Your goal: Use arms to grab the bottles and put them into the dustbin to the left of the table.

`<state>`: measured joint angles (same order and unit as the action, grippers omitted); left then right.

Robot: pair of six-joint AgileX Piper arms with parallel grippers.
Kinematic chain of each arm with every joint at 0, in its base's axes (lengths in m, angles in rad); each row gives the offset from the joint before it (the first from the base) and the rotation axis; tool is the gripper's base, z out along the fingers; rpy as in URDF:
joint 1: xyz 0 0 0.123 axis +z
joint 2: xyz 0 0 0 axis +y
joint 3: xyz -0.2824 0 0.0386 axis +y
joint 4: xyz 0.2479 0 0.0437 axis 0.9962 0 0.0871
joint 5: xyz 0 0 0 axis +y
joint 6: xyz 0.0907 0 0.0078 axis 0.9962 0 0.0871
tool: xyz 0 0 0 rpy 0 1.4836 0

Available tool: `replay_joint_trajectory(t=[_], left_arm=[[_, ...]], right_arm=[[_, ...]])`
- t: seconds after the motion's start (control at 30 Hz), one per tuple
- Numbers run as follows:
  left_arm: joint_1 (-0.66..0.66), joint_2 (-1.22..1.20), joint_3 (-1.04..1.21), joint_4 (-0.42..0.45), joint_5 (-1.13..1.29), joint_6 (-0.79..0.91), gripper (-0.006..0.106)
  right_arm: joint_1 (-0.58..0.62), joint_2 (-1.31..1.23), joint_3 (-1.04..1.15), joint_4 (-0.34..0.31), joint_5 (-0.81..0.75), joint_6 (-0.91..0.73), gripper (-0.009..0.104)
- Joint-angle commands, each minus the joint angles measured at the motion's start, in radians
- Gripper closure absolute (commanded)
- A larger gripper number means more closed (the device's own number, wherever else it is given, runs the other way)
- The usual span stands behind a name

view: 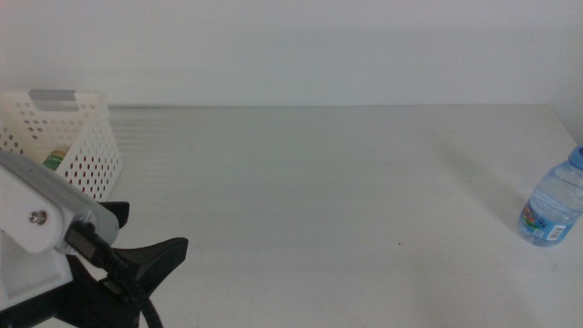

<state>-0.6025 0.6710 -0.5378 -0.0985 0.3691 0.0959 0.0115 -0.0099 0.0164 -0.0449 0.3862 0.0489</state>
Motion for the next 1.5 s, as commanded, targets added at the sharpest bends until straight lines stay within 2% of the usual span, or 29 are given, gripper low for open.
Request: replay_joint_trajectory(t=[0.0, 0.23, 0.43, 0.63, 0.87, 1.0, 1.33, 1.47], left_arm=[[-0.003, -0.002, -0.027, -0.003, -0.076, -0.006, 0.027], [-0.003, -0.002, -0.027, -0.003, -0.076, -0.006, 0.027], [-0.003, -0.002, -0.027, -0.003, -0.076, -0.006, 0.027], [-0.003, -0.002, -0.027, -0.003, -0.076, -0.006, 0.027], [-0.003, -0.002, -0.027, -0.003, -0.076, -0.006, 0.027], [-0.003, -0.002, -0.027, -0.003, -0.076, -0.006, 0.027], [-0.003, -0.002, -0.027, -0.003, -0.076, -0.006, 0.027], [-0.003, -0.002, -0.027, -0.003, -0.076, -0.006, 0.027]], right_arm=[[-0.006, 0.014, -0.069, -0.009, -0.073, -0.010, 0.021], [-0.006, 0.184, -0.291, -0.020, -0.076, -0.010, 0.021], [-0.006, 0.361, -0.396, -0.030, -0.094, -0.010, 0.021], [-0.006, 0.473, -0.340, -0.074, -0.338, -0.009, 0.021], [-0.006, 0.503, -0.128, -0.055, -0.729, 0.009, 0.021], [-0.006, 0.504, -0.104, -0.013, -0.754, 0.018, 0.022], [-0.007, 0.601, -0.104, -0.009, -0.742, -0.024, 0.029], [-0.007, 0.740, -0.104, 0.000, -0.894, -0.004, 0.029]])
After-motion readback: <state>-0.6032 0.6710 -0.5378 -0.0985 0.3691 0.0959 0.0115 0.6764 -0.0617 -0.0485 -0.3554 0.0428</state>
